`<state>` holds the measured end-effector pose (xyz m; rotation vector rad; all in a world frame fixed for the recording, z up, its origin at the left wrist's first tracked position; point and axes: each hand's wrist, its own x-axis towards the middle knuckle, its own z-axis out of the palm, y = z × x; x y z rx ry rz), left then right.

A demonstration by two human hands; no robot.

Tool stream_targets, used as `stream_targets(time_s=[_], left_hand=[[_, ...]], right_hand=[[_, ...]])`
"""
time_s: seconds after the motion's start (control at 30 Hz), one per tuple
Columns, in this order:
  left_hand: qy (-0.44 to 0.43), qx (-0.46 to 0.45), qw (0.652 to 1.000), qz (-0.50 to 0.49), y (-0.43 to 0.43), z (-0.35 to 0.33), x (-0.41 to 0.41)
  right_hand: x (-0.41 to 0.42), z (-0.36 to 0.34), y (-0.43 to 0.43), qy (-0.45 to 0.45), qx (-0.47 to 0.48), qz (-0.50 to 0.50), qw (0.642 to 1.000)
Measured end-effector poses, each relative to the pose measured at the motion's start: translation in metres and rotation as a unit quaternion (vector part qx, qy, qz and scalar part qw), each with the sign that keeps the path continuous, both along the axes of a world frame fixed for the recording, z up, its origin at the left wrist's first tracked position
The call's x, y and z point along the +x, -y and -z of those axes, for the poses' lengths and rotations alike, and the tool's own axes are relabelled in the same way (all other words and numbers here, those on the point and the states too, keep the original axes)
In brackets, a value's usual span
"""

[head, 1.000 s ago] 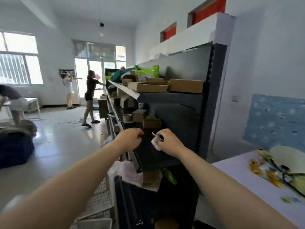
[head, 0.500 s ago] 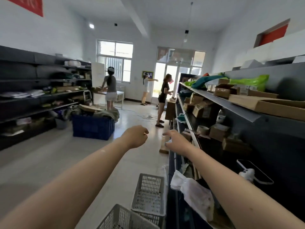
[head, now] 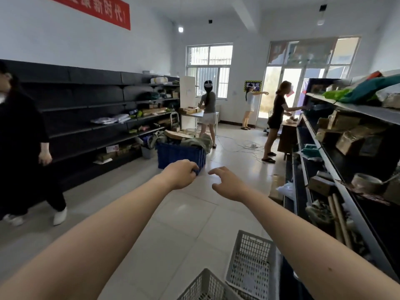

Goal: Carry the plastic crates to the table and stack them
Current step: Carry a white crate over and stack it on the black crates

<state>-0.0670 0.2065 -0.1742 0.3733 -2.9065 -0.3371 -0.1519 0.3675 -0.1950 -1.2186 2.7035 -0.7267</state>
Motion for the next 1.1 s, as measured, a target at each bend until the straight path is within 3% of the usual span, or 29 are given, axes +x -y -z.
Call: stream_targets(time_s=[0.17, 0.33, 0.6, 0.8, 0.97, 1.1], left_hand=[[-0.002, -0.006, 0.999, 0.044, 0.04, 0.014, -0.065], [0.0, -0.006, 0.993, 0.119, 0.079, 0.031, -0.152], [0.075, 0.041, 0.972, 0.219, 0.116, 0.093, -0.266], [0.132, 0.091, 0.956, 0.246, 0.09, 0.154, -0.324], [0.177, 0.056, 0.941, 0.281, 0.065, 0.213, -0.355], [0.215, 0.054, 0.936, 0.275, 0.055, 0.271, -0.377]], right_hand=[[-0.049, 0.015, 0.038, 0.009, 0.005, 0.031, 0.999], [-0.114, 0.03, 0.059, 0.031, -0.009, 0.127, 0.991], [-0.165, 0.067, 0.054, 0.112, -0.055, 0.289, 0.949], [-0.185, 0.118, 0.004, 0.14, 0.009, 0.388, 0.911], [-0.205, 0.172, -0.02, 0.156, 0.079, 0.4, 0.9], [-0.216, 0.244, -0.041, 0.192, 0.14, 0.444, 0.864]])
